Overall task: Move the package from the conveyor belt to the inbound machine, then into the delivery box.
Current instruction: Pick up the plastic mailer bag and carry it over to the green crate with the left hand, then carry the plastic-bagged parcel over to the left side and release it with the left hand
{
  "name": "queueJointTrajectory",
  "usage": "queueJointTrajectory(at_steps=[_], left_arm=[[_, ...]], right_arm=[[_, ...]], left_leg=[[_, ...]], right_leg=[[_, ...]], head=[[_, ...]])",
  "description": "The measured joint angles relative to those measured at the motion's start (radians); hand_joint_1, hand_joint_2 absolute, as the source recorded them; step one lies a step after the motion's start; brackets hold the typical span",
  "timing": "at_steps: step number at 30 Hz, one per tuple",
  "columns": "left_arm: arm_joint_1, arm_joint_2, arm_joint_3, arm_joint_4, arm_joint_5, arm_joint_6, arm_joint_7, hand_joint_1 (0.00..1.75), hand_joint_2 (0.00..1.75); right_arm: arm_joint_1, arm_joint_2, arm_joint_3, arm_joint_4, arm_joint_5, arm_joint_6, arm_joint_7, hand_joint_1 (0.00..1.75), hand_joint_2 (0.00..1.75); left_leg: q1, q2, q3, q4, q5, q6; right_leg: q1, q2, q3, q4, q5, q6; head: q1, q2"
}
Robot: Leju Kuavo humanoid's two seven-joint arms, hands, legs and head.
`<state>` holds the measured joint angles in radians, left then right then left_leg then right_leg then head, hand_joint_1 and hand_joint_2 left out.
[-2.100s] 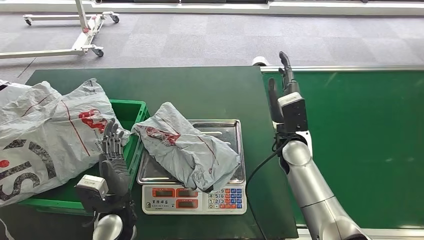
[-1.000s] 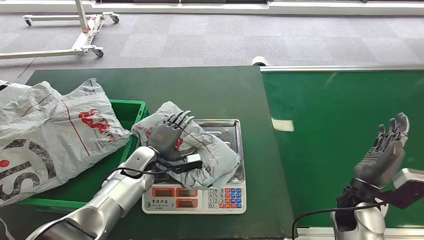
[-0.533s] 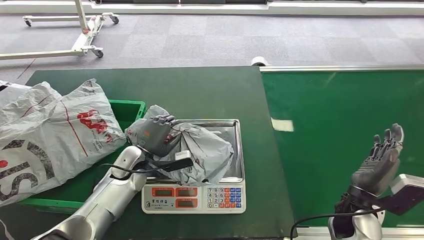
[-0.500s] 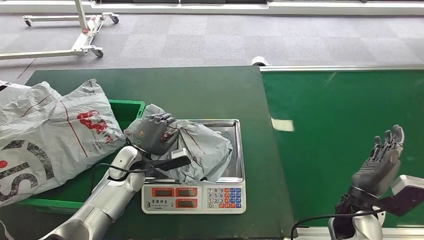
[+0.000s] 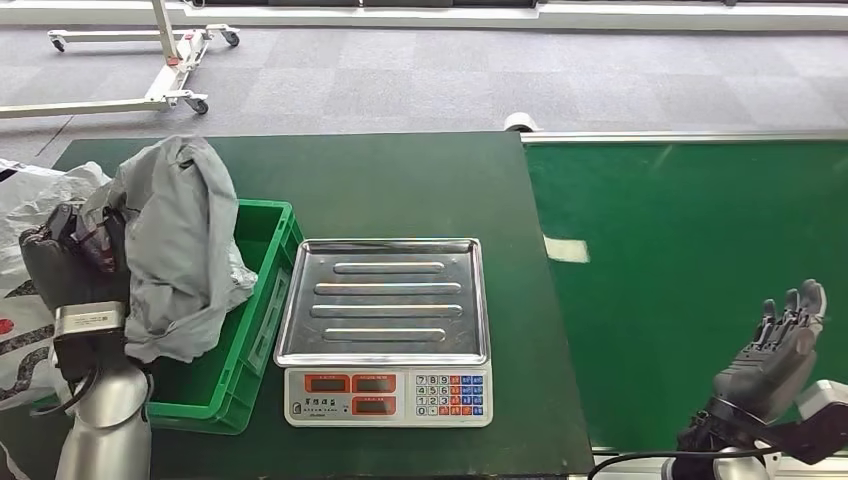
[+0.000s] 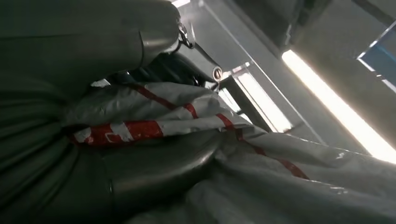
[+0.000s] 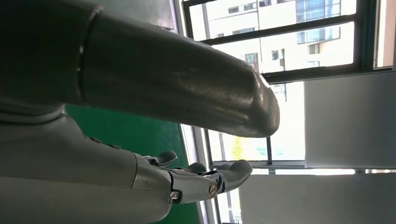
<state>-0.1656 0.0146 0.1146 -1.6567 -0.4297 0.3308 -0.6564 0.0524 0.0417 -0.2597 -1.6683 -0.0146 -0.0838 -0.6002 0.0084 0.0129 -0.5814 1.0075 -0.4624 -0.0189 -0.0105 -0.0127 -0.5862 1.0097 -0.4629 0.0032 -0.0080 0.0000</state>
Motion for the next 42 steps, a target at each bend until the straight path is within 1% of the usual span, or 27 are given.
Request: queueJointTrajectory(at_steps=[2, 4, 6, 8, 10, 12, 14, 16, 18, 19, 21, 22, 23, 24, 26, 27, 28, 29, 30, 32, 33, 34, 36, 38, 40, 42], left_arm=[[-0.005, 0.015, 0.053, 0.057, -0.175, 0.081, 0.051, 1.75, 1.75], [-0.025, 0.04, 0.083, 0.139, -0.36, 0.154, 0.112, 1.75, 1.75], [-0.082, 0.078, 0.095, 0.273, -0.513, 0.206, 0.169, 1.75, 1.75], [-0.171, 0.124, 0.096, 0.456, -0.66, 0.259, 0.244, 1.54, 1.75], [-0.269, 0.166, 0.092, 0.64, -0.805, 0.296, 0.35, 0.67, 0.87], [-0.354, 0.196, 0.08, 0.796, -0.924, 0.304, 0.46, 0.0, 0.0], [-0.416, 0.217, 0.065, 0.912, -0.985, 0.294, 0.519, 0.0, 0.0], [-0.452, 0.23, 0.056, 0.991, -1.007, 0.299, 0.529, 0.0, 0.0], [-0.461, 0.234, 0.052, 1.02, -1.026, 0.329, 0.532, 0.0, 0.0], [-0.453, 0.235, 0.052, 1.009, -1.037, 0.343, 0.538, 0.0, 0.0], [-0.416, 0.231, 0.052, 0.937, -1.051, 0.361, 0.55, 0.0, 0.0], [-0.388, 0.224, 0.055, 0.877, -1.047, 0.363, 0.54, 0.0, 0.0], [-0.357, 0.213, 0.064, 0.805, -1.033, 0.365, 0.511, 0.0, 0.0], [-0.327, 0.195, 0.081, 0.724, -1.004, 0.366, 0.455, 0.0, 0.0], [-0.271, 0.141, 0.14, 0.556, -0.878, 0.368, 0.276, 0.0, 0.0], [-0.245, 0.113, 0.174, 0.474, -0.765, 0.369, 0.173, 0.0, 0.0], [-0.215, 0.089, 0.2, 0.397, -0.622, 0.369, 0.086, 0.0, 0.0], [-0.178, 0.073, 0.212, 0.316, -0.451, 0.367, 0.024, 0.0, 0.0], [-0.137, 0.065, 0.208, 0.236, -0.275, 0.362, -0.011, 0.0, 0.0], [-0.06, 0.057, 0.166, 0.09, 0.004, 0.315, -0.03, 0.0, 0.0], [-0.026, 0.053, 0.136, 0.028, 0.088, 0.262, -0.028, 0.0, 0.0], [0.004, 0.05, 0.104, -0.026, 0.145, 0.191, -0.021, 0.0, 0.0], [0.052, 0.04, 0.037, -0.106, 0.212, 0.026, 0.002, 0.0, 0.0], [0.084, 0.025, -0.023, -0.141, 0.225, -0.089, 0.024, 0.0, 0.0], [0.113, 0.004, -0.08, -0.146, 0.207, -0.144, 0.033, 0.0, 0.0], [0.14, -0.025, -0.134, -0.137, 0.238, -0.202, 0.043, 0.0, 0.0]], right_arm=[[0.005, 0.008, -0.006, -0.005, 0.005, 0.012, 0.0, 0.0, 0.0], [0.01, 0.015, -0.01, -0.008, 0.008, 0.02, 0.0, 0.0, 0.0], [0.011, 0.019, -0.011, -0.009, 0.009, 0.024, 0.0, 0.0, 0.0], [0.01, 0.022, -0.011, -0.009, 0.011, 0.026, -0.001, 0.0, 0.0], [0.009, 0.024, -0.01, -0.009, 0.012, 0.027, -0.001, 0.0, 0.0], [0.009, 0.025, -0.006, -0.009, 0.013, 0.027, -0.001, 0.0, 0.0], [0.008, 0.025, -0.003, -0.009, 0.014, 0.024, 0.002, 0.0, 0.0], [0.007, 0.025, -0.002, -0.007, 0.01, 0.018, 0.006, 0.0, 0.0], [0.006, 0.025, -0.002, -0.004, 0.001, 0.013, 0.011, 0.0, 0.0], [0.006, 0.025, -0.002, -0.002, -0.004, 0.012, 0.013, 0.0, 0.0], [0.009, 0.024, -0.002, 0.001, -0.011, 0.008, 0.014, 0.0, 0.0], [0.012, 0.024, -0.002, 0.002, -0.013, 0.006, 0.013, 0.0, 0.0], [0.016, 0.024, -0.002, 0.002, -0.015, 0.004, 0.013, 0.0, 0.0], [0.021, 0.024, -0.002, 0.002, -0.017, 0.0, 0.012, 0.0, 0.0], [0.035, 0.024, -0.002, 0.001, -0.02, -0.009, 0.008, 0.0, 0.0], [0.044, 0.024, -0.003, -0.002, -0.021, -0.014, 0.006, 0.0, 0.0], [0.053, 0.025, -0.004, -0.005, -0.022, -0.02, 0.004, 0.0, 0.0], [0.064, 0.025, -0.006, -0.01, -0.025, -0.025, 0.0, 0.0, 0.0], [0.076, 0.025, -0.009, -0.015, -0.029, -0.029, -0.004, 0.0, 0.0], [0.099, 0.026, -0.022, -0.027, -0.038, -0.029, -0.012, 0.0, 0.0], [0.108, 0.027, -0.028, -0.033, -0.041, -0.024, -0.015, 0.0, 0.0], [0.114, 0.028, -0.033, -0.039, -0.042, -0.017, -0.017, 0.0, 0.0], [0.123, 0.032, -0.038, -0.049, -0.043, -0.002, -0.017, 0.0, 0.0], [0.125, 0.037, -0.038, -0.056, -0.037, 0.006, -0.013, 0.0, 0.0], [0.125, 0.043, -0.034, -0.064, -0.02, 0.006, -0.006, 0.0, 0.0], [0.127, 0.051, -0.025, -0.075, 0.0, 0.004, 0.001, 0.0, 0.0]], left_leg=[[0.0, 0.0, 0.0, 0.0, 0.001, 0.0], [0.0, 0.0, 0.0, 0.0, 0.002, -0.001], [0.0, -0.001, 0.0, 0.0, 0.004, -0.001], [0.001, -0.002, -0.001, 0.0, 0.005, -0.002], [0.001, -0.002, -0.001, 0.0, 0.006, -0.003], [0.001, -0.001, -0.001, 0.0, 0.007, -0.003], [0.001, 0.0, -0.001, 0.0, 0.007, -0.003], [0.001, 0.0, -0.001, 0.0, 0.007, -0.003], [0.001, 0.0, -0.001, 0.0, 0.007, -0.003], [0.001, 0.001, -0.001, 0.0, 0.006, -0.003], [0.001, 0.001, -0.002, 0.0, 0.005, -0.003], [0.001, 0.001, -0.002, 0.0, 0.005, -0.003], [0.001, 0.002, -0.002, 0.0, 0.005, -0.003], [0.001, 0.002, -0.002, 0.0, 0.004, -0.002], [0.0, 0.002, -0.003, 0.0, 0.003, -0.002], [0.0, 0.003, -0.003, 0.0, 0.002, -0.001], [0.0, 0.005, -0.002, 0.0, 0.001, -0.001], [0.0, 0.007, -0.001, 0.0, -0.001, -0.001], [0.0, 0.009, 0.0, 0.0, -0.002, -0.001], [0.0, 0.01, 0.0, 0.0, -0.003, -0.001], [0.0, 0.008, 0.0, 0.0, -0.003, -0.001], [0.0, 0.007, 0.0, 0.0, -0.004, 0.0], [0.0, 0.005, 0.0, 0.0, -0.004, 0.001], [0.0, 0.004, 0.0, 0.0, -0.004, 0.001], [-0.001, 0.004, 0.001, 0.0, -0.004, 0.001], [-0.001, 0.004, 0.001, 0.001, -0.004, 0.001]], right_leg=[[0.0, 0.0, 0.0, 0.0, 0.0, 0.0], [0.0, 0.0, 0.0, 0.0, 0.001, -0.001], [0.0, -0.001, 0.0, 0.0, 0.002, -0.001], [0.001, -0.002, -0.001, 0.0, 0.003, -0.002], [0.001, -0.001, -0.001, 0.0, 0.005, -0.002], [0.001, 0.0, -0.002, 0.001, 0.006, -0.003], [0.001, 0.0, -0.002, 0.001, 0.007, -0.003], [0.001, 0.0, -0.002, 0.001, 0.007, -0.004], [0.001, 0.0, -0.002, 0.0, 0.007, -0.004], [0.001, 0.0, -0.003, 0.0, 0.007, -0.004], [0.001, 0.001, -0.003, 0.0, 0.007, -0.003], [0.001, 0.001, -0.004, 0.0, 0.006, -0.003], [0.001, 0.002, -0.004, 0.0, 0.006, -0.003], [0.001, 0.002, -0.004, 0.0, 0.005, -0.002], [0.0, 0.002, -0.004, 0.0, 0.005, -0.001], [0.0, 0.003, -0.004, 0.0, 0.004, -0.001], [0.0, 0.005, -0.004, 0.0, 0.004, -0.001], [0.0, 0.007, -0.004, 0.0, 0.004, -0.001], [0.0, 0.009, -0.005, 0.0, 0.004, -0.001], [0.0, 0.01, -0.004, 0.0, 0.001, 0.001], [0.0, 0.009, -0.003, 0.0, 0.0, 0.001], [0.0, 0.007, -0.002, 0.0, -0.002, 0.002], [0.0, 0.004, -0.001, 0.0, -0.002, 0.002], [-0.001, 0.004, 0.0, 0.0, -0.002, 0.001], [-0.001, 0.004, 0.001, 0.0, -0.002, 0.002], [-0.001, 0.004, 0.001, 0.0, -0.001, 0.002]], head=[[0.0, 0.0], [0.0, 0.0], [0.0, 0.0], [0.0, 0.0], [0.0, 0.0], [0.0, 0.0], [0.0, 0.0], [0.0, 0.0], [0.0, 0.0], [0.0, 0.0], [0.0, 0.0], [0.0, 0.0], [0.0, 0.0], [0.0, 0.0], [0.0, 0.0], [0.0, 0.0], [0.0, 0.0], [0.0, 0.0], [0.0, 0.0], [0.0, 0.0], [0.0, 0.0], [0.0, 0.0], [0.0, 0.0], [0.0, 0.0], [0.0, 0.0], [0.0, 0.0]])
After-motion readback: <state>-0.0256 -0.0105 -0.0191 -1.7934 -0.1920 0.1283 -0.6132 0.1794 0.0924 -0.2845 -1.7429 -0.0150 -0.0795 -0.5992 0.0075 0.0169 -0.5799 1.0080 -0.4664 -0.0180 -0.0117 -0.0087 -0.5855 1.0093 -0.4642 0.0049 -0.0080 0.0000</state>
